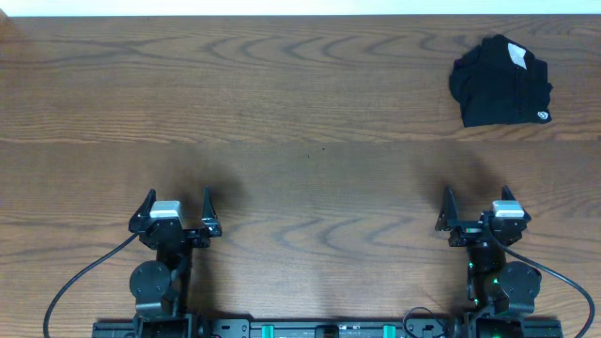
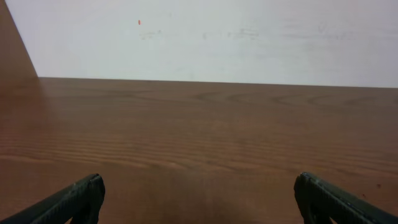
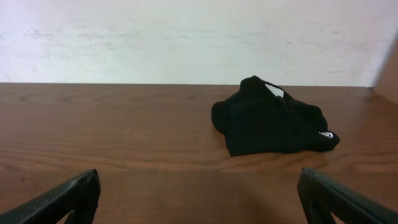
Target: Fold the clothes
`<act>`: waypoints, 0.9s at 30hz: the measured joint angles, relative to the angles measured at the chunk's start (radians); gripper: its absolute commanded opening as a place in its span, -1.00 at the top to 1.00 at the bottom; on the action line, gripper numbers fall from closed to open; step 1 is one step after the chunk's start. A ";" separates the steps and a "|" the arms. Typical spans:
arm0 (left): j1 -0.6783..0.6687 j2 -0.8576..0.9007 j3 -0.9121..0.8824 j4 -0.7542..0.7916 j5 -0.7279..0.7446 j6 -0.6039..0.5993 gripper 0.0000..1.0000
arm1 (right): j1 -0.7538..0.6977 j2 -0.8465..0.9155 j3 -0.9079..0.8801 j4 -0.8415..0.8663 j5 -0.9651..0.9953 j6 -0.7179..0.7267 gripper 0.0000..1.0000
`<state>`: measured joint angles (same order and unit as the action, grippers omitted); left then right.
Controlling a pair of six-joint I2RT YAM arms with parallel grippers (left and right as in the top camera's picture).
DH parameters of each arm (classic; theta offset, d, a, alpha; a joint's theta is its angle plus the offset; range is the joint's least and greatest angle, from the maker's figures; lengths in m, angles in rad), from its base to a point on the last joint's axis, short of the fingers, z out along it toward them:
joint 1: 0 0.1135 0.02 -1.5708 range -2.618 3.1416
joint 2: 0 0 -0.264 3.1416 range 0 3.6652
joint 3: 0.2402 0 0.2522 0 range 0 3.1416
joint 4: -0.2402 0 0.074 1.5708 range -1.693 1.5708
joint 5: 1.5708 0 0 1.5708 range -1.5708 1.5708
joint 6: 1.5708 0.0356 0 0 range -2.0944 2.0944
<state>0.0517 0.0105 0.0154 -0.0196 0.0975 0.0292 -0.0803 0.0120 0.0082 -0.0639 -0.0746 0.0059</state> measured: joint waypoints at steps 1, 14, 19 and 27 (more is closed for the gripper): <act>0.000 0.000 0.000 0.000 0.000 0.000 -0.96 | 0.000 0.000 0.000 0.000 0.000 0.000 -0.98; 0.000 0.000 0.000 0.000 0.000 0.000 -0.95 | 0.000 0.000 0.000 0.000 0.000 0.000 -0.99; 0.000 0.000 0.000 0.000 0.000 0.000 -0.96 | 0.000 0.000 0.000 0.000 0.000 0.000 -0.99; 0.000 0.000 0.000 0.000 0.000 0.000 -0.96 | 0.000 0.000 0.000 0.000 0.000 0.000 -0.98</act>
<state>0.0517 0.0105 0.0154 -0.0196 0.0975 0.0292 -0.0803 0.0120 0.0082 -0.0639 -0.0750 0.0059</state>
